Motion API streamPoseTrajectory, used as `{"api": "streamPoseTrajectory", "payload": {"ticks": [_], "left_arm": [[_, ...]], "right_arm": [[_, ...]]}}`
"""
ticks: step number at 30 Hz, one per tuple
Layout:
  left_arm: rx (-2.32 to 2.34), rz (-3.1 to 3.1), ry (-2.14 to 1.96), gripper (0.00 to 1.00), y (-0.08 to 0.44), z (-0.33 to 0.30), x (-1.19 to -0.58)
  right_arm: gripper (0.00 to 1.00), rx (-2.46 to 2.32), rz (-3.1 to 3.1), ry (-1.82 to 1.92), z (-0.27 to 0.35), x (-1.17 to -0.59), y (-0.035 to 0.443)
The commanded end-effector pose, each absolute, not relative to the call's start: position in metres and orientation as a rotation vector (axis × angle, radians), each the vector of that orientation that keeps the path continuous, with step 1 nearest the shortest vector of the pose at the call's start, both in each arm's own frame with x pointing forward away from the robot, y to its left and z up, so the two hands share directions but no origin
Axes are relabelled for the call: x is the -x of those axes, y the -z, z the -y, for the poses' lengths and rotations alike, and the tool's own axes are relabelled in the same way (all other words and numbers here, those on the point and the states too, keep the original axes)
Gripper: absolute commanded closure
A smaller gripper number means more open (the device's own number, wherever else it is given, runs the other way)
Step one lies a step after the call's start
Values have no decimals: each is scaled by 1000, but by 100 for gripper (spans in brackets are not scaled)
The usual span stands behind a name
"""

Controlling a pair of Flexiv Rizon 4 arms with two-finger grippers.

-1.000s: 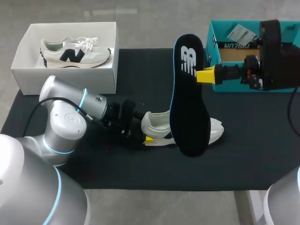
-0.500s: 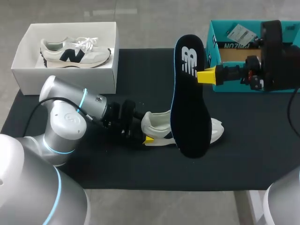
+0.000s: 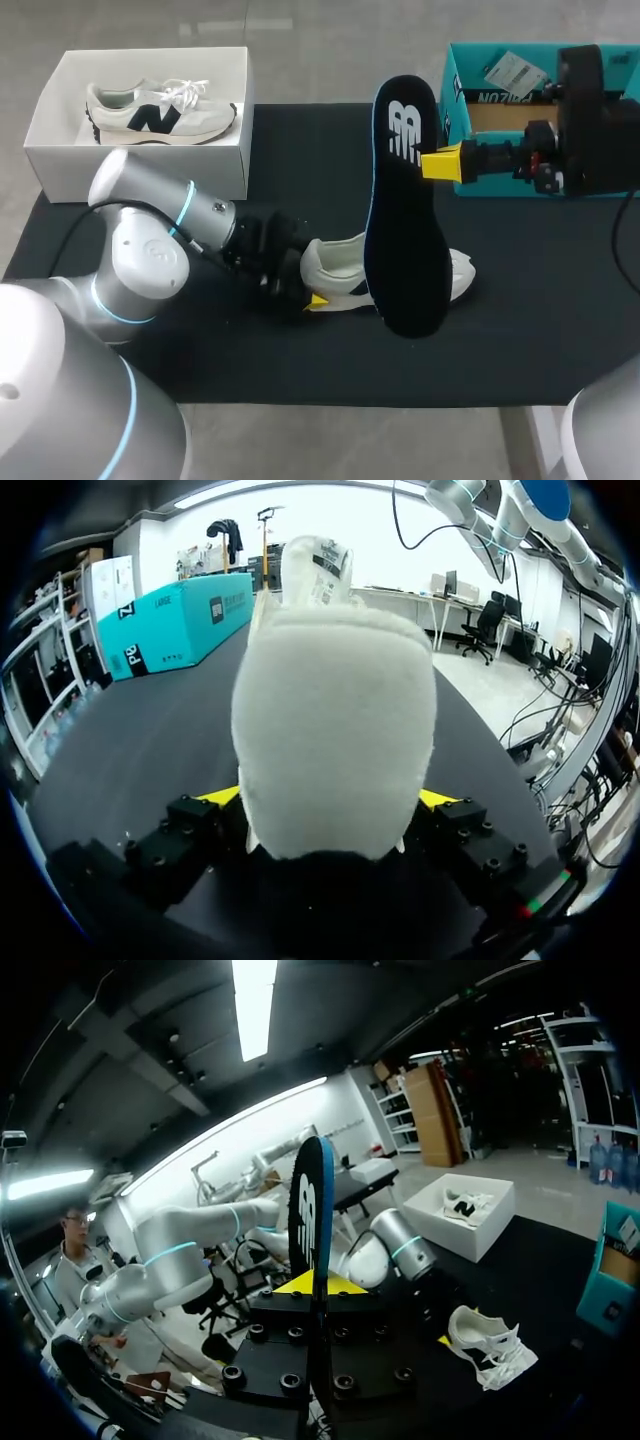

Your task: Take the shoe out of the shoebox, open the shoe tongue, remove and reinsert the insole, then place the shoe into the shoebox

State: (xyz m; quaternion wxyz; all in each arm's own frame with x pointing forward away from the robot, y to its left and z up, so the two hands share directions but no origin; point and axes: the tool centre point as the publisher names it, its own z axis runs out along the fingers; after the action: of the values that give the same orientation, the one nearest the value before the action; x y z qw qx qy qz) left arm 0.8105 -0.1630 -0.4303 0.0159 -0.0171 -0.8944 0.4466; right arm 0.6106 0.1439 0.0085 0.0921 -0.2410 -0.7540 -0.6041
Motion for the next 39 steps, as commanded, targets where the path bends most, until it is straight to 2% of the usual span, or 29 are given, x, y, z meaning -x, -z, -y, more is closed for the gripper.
{"api": "streamPoseTrajectory", "payload": {"ticks": [1, 15, 27, 35, 39], "left_arm": [[55, 2833, -1314, 0, 422, 164, -814], [176, 2951, -1015, 0, 385, 139, -816], [155, 3248, -341, 0, 364, 140, -804], [85, 3217, -292, 0, 361, 147, -807], [73, 3150, -578, 0, 356, 146, -808]], "right_arm": [[100, 716, 2239, 1791, -147, -613, -8], [100, 716, 2239, 1791, -147, -613, -8], [100, 716, 2239, 1791, -147, -613, -8], [100, 716, 2239, 1791, -147, -613, -8], [100, 716, 2239, 1791, -147, -613, -8]]}}
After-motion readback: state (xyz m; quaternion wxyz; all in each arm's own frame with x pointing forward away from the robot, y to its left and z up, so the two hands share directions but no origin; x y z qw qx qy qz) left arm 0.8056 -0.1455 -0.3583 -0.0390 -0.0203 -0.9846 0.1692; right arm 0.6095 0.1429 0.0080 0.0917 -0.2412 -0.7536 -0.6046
